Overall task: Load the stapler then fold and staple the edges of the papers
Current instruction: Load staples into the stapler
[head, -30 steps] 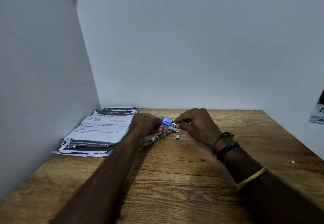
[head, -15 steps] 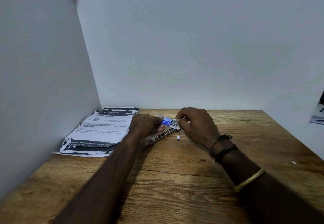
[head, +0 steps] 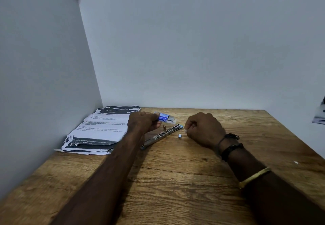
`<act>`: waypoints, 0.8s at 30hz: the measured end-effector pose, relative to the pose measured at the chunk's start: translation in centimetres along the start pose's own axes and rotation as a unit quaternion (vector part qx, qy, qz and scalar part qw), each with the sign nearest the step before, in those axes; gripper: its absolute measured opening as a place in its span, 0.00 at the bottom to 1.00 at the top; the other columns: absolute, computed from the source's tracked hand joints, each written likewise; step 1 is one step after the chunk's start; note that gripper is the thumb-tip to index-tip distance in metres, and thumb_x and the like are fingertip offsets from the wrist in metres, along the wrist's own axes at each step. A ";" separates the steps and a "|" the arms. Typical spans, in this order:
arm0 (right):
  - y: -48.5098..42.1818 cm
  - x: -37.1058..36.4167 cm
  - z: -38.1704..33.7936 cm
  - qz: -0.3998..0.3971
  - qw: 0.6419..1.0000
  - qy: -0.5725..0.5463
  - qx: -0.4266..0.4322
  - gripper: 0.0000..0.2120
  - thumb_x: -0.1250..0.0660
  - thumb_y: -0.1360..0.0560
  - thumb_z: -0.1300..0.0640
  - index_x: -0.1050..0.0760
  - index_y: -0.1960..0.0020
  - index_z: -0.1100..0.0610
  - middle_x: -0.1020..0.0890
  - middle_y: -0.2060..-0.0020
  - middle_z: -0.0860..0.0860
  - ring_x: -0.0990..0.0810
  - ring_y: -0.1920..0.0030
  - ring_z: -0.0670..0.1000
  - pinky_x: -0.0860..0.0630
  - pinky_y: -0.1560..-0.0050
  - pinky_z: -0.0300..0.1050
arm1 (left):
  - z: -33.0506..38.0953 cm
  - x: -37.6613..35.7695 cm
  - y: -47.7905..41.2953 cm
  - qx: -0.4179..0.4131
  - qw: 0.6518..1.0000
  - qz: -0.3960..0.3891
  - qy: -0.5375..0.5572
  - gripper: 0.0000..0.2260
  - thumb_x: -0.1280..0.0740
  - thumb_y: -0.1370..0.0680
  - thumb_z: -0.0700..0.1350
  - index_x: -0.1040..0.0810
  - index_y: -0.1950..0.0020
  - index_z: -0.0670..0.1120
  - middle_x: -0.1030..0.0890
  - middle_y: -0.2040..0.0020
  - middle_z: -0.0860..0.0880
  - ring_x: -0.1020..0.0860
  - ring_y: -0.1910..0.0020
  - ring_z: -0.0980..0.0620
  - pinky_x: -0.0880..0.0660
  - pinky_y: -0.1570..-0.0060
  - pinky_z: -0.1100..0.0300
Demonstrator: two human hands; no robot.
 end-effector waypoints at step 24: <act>0.3 -0.9 -1.5 -0.026 0.995 0.034 0.087 0.06 0.31 0.24 0.53 0.16 0.56 0.51 0.16 0.57 0.45 0.19 0.52 0.50 0.25 0.54 0.46 | 0.6 -0.3 1.0 -0.014 1.000 -0.003 -0.016 0.10 0.27 0.24 0.36 0.21 0.48 0.31 0.17 0.55 0.34 0.18 0.64 0.45 0.17 0.62 0.59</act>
Point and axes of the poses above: each hand's wrist, its own y-axis away from the middle knuckle, its own x-axis out of the back of the hand, z = x × y, the point moved 5 cm from there along -y, towards the middle knuckle
